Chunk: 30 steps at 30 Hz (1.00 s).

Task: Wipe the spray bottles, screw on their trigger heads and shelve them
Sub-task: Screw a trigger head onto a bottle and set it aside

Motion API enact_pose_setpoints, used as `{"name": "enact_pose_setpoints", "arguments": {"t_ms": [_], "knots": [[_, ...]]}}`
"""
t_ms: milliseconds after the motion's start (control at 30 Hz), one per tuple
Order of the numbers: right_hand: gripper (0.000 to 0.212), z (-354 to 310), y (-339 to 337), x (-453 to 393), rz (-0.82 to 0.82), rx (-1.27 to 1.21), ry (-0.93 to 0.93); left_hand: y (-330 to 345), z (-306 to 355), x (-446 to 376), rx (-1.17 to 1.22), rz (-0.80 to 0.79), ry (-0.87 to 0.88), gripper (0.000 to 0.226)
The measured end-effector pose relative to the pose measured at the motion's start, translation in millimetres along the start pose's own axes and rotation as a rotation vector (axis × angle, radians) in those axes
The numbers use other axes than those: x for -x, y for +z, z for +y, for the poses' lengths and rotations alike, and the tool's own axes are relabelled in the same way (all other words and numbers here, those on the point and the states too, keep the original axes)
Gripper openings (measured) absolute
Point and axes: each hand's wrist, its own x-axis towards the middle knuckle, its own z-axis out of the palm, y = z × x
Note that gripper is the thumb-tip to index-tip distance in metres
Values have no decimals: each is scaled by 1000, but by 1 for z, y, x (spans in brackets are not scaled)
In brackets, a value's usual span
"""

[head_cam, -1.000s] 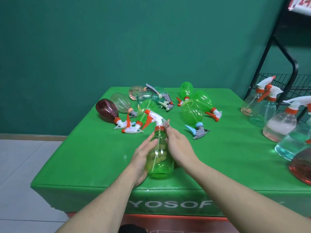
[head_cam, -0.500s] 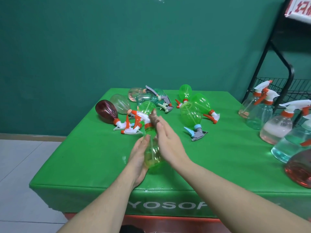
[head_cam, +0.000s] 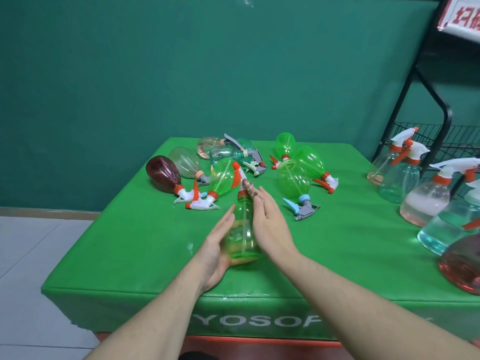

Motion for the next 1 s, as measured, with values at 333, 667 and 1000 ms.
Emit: {"name": "enact_pose_setpoints", "arguments": {"t_ms": [333, 667, 1000], "knots": [[44, 0, -18, -13, -145, 377, -252, -3, 0, 0, 14, 17, -27, 66], [44, -7, -18, -22, -181, 481, -168, -1, -1, -2, -2, 1, -24, 63], [46, -5, -2, -25, -155, 484, -141, 0, -2, -3, 7, 34, -6, 74]]}}
